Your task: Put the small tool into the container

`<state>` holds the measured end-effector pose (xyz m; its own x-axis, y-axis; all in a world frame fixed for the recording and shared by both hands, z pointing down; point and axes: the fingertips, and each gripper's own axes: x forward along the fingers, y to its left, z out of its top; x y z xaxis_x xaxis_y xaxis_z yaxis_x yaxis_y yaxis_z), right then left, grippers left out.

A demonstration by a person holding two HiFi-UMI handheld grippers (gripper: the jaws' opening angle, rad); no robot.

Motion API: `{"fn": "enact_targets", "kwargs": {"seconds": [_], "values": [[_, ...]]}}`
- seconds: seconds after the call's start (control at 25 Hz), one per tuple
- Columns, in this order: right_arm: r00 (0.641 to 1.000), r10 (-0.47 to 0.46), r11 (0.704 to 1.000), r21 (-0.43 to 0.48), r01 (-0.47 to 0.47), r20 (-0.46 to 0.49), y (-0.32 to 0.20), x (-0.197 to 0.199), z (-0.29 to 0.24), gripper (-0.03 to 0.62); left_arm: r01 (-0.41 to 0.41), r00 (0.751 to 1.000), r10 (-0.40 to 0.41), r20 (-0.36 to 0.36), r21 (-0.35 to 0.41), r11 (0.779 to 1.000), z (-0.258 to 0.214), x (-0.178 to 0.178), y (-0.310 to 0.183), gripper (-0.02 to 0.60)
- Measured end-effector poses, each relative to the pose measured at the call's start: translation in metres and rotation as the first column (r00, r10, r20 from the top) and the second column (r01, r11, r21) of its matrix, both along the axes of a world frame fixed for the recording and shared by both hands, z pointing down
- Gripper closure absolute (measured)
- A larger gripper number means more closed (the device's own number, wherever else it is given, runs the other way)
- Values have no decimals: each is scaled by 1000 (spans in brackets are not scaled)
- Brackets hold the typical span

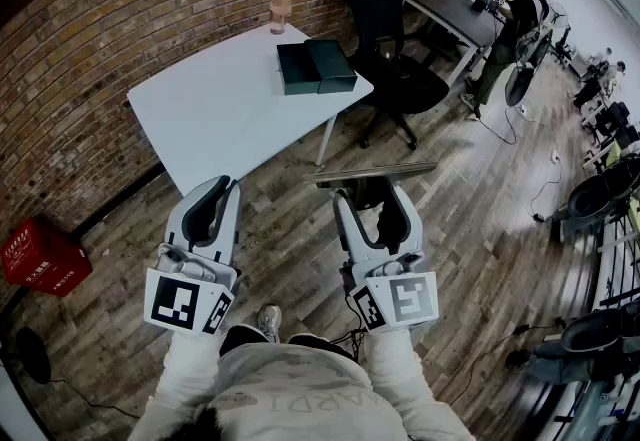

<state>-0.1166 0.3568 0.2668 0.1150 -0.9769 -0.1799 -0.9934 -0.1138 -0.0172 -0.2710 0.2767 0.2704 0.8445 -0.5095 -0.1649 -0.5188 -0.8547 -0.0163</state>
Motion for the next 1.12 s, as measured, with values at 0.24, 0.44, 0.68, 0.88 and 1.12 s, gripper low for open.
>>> {"fn": "enact_targets", "kwargs": {"seconds": [0.24, 0.44, 0.68, 0.88, 1.12], "values": [[1000, 5, 1000, -3, -5, -1, -11, 0, -1, 301, -4, 1000, 4, -6, -2, 1000, -2, 0, -12, 560], [1000, 3, 1000, -5, -3, 9, -28, -3, 0, 301, -14, 1000, 14, -9, -4, 1000, -2, 0, -30, 560], [999, 20, 1000, 14, -20, 26, -44, -2, 5, 301, -29, 999, 29, -14, 28, 999, 0, 0, -47, 560], [998, 59, 998, 13, -59, -8, -64, -4, 1, 301, -66, 998, 67, -21, 40, 997, -2, 2, -69, 560], [997, 78, 997, 6, -78, 16, -78, 7, 1, 301, -79, 996, 80, -36, 37, 996, -5, 12, -87, 560]]}}
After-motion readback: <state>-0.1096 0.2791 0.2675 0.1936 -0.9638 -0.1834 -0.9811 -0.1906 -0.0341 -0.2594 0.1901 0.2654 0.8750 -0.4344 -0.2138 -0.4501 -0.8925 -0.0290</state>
